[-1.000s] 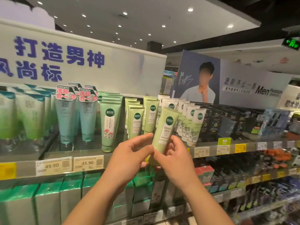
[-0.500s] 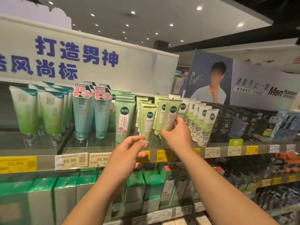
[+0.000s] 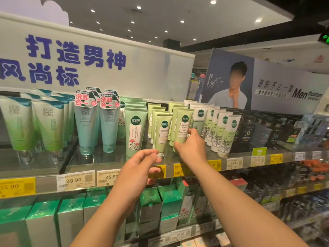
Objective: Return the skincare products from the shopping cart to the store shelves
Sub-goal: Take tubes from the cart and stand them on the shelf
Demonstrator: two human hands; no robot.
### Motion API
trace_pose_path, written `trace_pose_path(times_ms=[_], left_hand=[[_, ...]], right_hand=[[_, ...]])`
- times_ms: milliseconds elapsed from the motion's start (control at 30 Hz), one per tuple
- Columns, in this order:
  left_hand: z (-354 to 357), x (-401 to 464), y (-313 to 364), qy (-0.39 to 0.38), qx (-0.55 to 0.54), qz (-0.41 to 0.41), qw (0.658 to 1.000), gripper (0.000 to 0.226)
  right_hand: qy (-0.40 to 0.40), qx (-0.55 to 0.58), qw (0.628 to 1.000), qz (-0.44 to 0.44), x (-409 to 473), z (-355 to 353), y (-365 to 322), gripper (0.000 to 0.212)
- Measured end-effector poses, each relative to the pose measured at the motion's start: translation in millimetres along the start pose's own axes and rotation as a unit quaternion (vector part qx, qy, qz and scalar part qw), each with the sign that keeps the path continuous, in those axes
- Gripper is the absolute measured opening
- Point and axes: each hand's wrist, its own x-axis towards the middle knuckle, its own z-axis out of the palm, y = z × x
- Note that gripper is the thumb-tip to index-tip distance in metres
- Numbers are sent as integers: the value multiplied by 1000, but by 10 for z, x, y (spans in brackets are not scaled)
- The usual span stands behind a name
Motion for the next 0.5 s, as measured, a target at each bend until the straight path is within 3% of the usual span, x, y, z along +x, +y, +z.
trace_pose_path(times_ms=[167, 333, 500], left_hand=[[1, 4, -24, -6, 5, 0, 1000, 20], [9, 8, -34, -8, -3, 3, 1000, 23], [45, -27, -66, -27, -14, 4, 1000, 26]], right_hand=[[-13, 5, 1000, 9, 33, -8, 50, 54], [17, 49, 999, -1, -87, -123, 150, 75], [49, 95, 994, -37, -464, -233, 229, 52]])
